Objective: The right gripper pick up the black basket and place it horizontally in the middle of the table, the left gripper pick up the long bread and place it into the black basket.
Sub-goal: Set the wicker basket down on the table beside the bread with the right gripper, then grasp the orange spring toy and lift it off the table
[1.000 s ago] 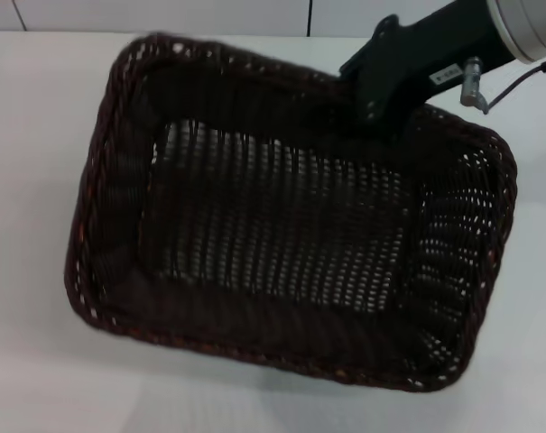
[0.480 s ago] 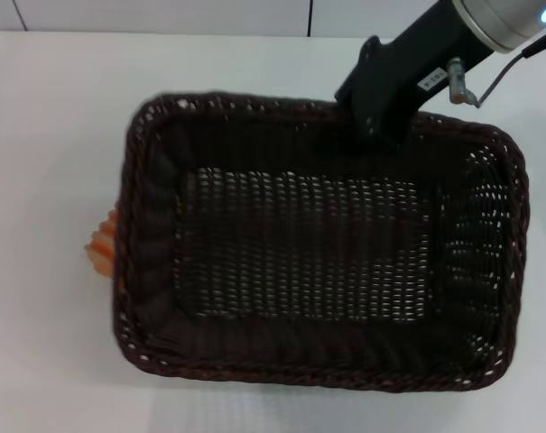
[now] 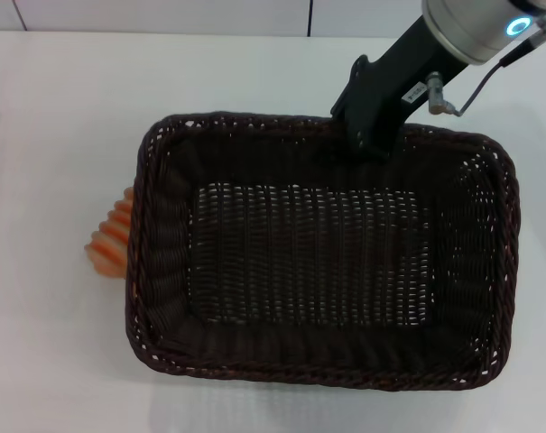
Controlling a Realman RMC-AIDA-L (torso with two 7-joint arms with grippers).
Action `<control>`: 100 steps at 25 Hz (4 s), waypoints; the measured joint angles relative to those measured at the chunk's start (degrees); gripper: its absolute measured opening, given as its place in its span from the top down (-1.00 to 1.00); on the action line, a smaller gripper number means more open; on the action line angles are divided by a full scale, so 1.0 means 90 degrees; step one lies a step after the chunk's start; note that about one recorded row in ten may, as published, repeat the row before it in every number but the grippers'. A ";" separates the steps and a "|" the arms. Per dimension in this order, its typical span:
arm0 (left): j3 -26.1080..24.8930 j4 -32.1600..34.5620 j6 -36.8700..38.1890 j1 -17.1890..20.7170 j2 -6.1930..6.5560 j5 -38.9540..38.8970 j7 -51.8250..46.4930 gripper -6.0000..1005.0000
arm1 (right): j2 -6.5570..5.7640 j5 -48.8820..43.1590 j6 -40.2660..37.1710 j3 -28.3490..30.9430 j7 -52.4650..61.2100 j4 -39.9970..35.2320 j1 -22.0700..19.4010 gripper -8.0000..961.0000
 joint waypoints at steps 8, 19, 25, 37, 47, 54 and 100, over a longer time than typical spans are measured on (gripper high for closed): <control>0.0094 0.0012 0.0053 0.0057 0.0000 -0.0001 -0.0006 -0.72 | 0.0097 -0.0376 -0.0319 -0.0203 -0.0038 0.0432 0.0119 0.69; 0.0113 0.0028 0.0097 0.0062 -0.0016 -0.0007 -0.0255 -0.72 | 0.0258 -0.0771 -0.0498 -0.0405 -0.0057 0.0583 0.0384 0.69; 0.0114 0.0034 0.0235 0.0084 -0.0017 -0.0006 -0.0285 -0.72 | 0.0405 -0.1205 -0.0698 -0.0467 0.0053 0.0683 0.0574 0.66; 0.0114 0.0036 0.0367 0.0092 -0.0029 -0.0006 -0.0375 -0.72 | 0.0431 -0.1459 -0.0977 -0.0576 0.0184 0.0480 0.0603 0.21; 0.0113 0.0036 0.0392 0.0055 -0.0026 -0.0008 -0.0580 -0.72 | 0.0474 -0.1813 -0.2176 -0.0333 0.0493 -0.1780 -0.0136 0.21; 0.0508 -0.0044 0.0347 0.0103 0.0066 -0.0001 -0.1408 -0.72 | 0.0497 0.0265 -0.4592 -0.0318 -0.0330 -0.3066 -0.2383 0.21; 0.5363 -0.1932 -0.1442 0.0162 0.2803 0.0015 -0.5325 -0.71 | 0.0481 -0.2041 -1.8163 -0.3841 0.7265 0.3350 -0.4741 0.23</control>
